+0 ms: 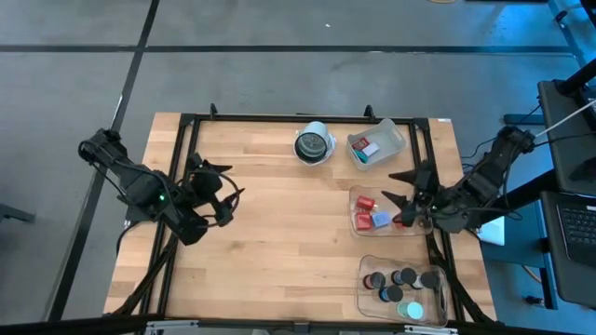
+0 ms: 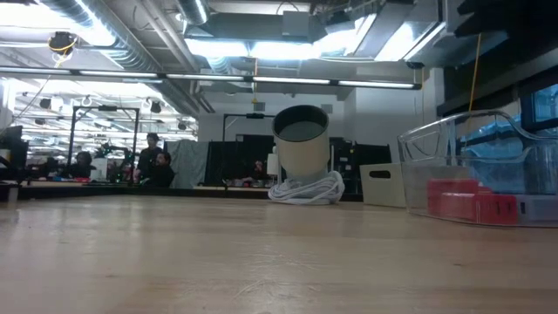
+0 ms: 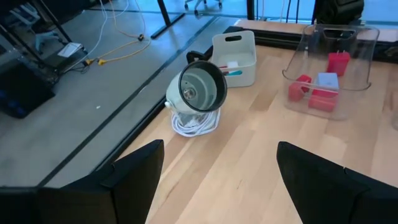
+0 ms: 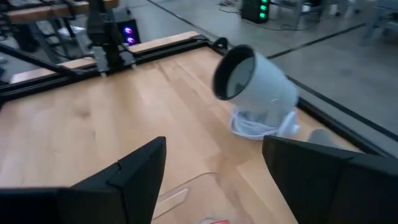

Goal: Pick & Place Office items
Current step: Return to Home Position

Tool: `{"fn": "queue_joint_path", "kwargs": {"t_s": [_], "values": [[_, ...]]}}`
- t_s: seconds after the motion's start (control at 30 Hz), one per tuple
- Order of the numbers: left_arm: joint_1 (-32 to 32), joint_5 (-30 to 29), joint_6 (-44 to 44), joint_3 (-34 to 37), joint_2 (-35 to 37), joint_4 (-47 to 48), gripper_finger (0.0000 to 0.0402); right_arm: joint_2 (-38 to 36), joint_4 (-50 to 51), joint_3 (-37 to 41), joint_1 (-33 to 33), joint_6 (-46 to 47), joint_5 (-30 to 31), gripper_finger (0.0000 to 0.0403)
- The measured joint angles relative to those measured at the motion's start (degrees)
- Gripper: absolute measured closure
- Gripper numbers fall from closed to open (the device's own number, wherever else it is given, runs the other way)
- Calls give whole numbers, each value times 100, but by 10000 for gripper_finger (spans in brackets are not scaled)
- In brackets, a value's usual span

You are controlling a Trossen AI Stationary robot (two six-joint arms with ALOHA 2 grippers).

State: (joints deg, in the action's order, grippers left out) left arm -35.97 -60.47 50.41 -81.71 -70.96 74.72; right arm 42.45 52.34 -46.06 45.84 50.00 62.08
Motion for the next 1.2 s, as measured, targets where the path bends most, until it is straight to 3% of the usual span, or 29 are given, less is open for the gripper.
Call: {"fn": "queue_joint_path", "kwargs": {"t_s": [0.37,0.67,0.93,1.2], "values": [[162,2,74,13,2,13,91,-891,-3403,2056,-212,-2127,-467,134],[212,13,120,13,2,29,91,-1443,-6107,3365,-1368,-3717,-2386,134],[210,153,377,13,34,286,91,-1525,-6474,3687,-2579,-3954,-3512,134],[210,151,1611,15,224,1472,91,-1525,-6286,3689,-3578,-3997,-4544,134]]}}
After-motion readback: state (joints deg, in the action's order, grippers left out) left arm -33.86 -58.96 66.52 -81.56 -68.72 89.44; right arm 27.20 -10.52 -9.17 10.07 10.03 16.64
